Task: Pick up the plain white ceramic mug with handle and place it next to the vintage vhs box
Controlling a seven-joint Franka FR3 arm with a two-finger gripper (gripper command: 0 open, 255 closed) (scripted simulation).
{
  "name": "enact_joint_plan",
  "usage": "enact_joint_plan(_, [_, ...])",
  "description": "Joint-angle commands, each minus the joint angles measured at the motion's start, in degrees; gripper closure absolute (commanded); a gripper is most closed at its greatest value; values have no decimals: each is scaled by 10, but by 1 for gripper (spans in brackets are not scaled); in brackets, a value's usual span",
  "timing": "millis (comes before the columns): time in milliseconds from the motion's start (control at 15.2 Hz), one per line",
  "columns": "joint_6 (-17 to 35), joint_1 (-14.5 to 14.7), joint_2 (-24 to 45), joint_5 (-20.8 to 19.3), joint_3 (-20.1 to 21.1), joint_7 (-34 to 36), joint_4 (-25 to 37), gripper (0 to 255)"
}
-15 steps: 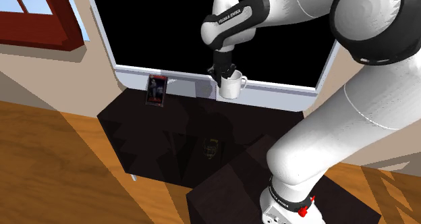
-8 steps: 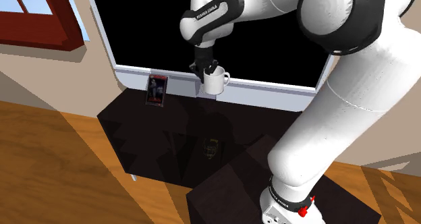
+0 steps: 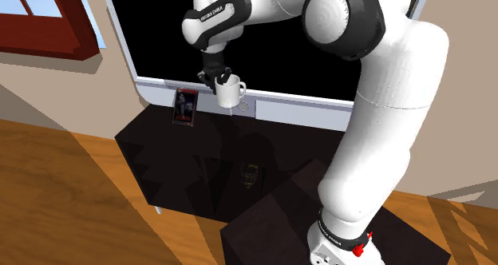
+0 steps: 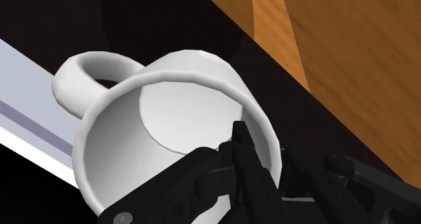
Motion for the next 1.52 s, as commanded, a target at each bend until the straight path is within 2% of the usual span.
enact_joint_plan(0, [-10, 9, 41, -2, 7, 18, 50, 255])
enact_joint_plan(264, [-44, 27, 123, -9, 16, 45, 166, 255])
enact_joint_plan(528, [-93, 47, 217, -16, 22, 69, 308, 255])
enact_joint_plan(726, [-146, 65, 305, -21, 24, 83, 449, 255])
enact_joint_plan(858, [-198, 77, 381, -24, 24, 89, 577, 255])
enact_joint_plan(1452, [-123, 75, 374, -25, 24, 92, 494, 255])
